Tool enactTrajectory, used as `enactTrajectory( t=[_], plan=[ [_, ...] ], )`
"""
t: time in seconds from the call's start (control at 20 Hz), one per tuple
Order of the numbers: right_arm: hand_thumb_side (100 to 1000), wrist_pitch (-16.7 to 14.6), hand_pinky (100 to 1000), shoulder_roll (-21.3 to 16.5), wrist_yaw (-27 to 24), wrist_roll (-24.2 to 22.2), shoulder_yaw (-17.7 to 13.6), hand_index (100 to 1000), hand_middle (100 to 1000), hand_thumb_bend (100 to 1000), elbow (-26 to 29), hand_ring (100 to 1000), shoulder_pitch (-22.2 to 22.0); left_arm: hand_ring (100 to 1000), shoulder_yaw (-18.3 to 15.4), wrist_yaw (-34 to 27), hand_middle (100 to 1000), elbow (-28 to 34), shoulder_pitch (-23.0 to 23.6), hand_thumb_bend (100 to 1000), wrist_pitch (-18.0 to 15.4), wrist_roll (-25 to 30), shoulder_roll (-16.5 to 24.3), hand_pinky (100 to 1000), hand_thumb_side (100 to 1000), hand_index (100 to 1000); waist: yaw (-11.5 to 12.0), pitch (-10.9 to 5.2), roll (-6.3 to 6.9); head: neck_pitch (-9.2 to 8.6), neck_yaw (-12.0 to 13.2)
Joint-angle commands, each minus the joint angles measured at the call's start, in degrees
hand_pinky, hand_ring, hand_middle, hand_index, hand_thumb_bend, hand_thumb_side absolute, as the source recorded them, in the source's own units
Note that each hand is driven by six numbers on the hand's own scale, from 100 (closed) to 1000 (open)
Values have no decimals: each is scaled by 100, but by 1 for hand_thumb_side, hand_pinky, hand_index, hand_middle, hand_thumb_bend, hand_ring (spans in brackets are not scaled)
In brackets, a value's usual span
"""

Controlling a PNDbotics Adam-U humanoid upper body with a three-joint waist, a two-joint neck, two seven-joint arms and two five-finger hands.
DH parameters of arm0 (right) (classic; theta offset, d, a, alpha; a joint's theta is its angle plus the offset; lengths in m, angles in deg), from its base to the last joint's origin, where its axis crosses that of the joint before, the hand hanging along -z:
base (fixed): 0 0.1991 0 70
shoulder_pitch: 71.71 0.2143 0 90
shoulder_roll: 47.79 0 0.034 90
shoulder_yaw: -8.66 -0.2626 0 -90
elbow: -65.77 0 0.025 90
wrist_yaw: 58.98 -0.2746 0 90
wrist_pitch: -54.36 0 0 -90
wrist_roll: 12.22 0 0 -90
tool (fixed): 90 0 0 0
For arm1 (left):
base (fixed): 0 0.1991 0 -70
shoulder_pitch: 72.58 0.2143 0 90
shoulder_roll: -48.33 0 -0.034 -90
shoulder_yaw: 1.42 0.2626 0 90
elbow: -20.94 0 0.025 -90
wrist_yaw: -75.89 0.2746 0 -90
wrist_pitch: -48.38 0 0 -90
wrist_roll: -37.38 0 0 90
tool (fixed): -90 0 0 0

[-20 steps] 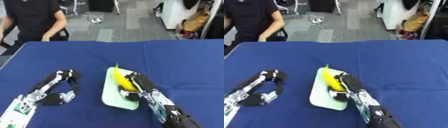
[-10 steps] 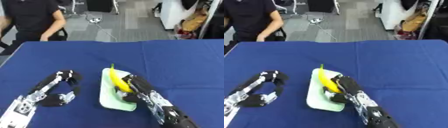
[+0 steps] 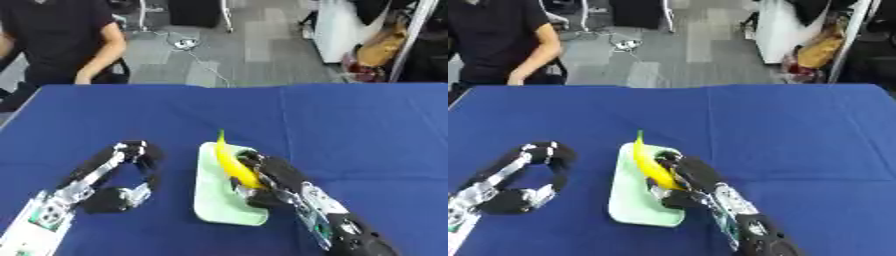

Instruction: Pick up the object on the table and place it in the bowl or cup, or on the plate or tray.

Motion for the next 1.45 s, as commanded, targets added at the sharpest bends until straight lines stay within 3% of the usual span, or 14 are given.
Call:
enactTrajectory(
  t=[0.05,0.4,1.15,1.45],
  plan=[
    [1000,-84,727,-110,-112,-121,38,968,959,261,128,859,126,640,-47,-41,710,62,-36,100,-14,10,163,546,663,762,-23,-113,2,-57,67],
    [1000,-158,798,-200,-262,-274,45,1000,1000,324,233,917,139,642,-55,-48,710,57,-25,100,-13,6,183,547,663,762,-98,-148,-26,-77,109],
    [1000,-60,791,-452,-702,-260,-7,1000,1000,297,503,908,80,642,-101,-21,709,72,-5,100,19,-73,219,545,663,762,-257,-194,-11,-99,144],
    [1000,-22,738,-769,-1226,-317,-5,1000,1000,273,974,876,17,642,-131,2,708,64,49,100,36,-107,238,545,665,761,-388,-209,-9,-123,188]
  ],
)
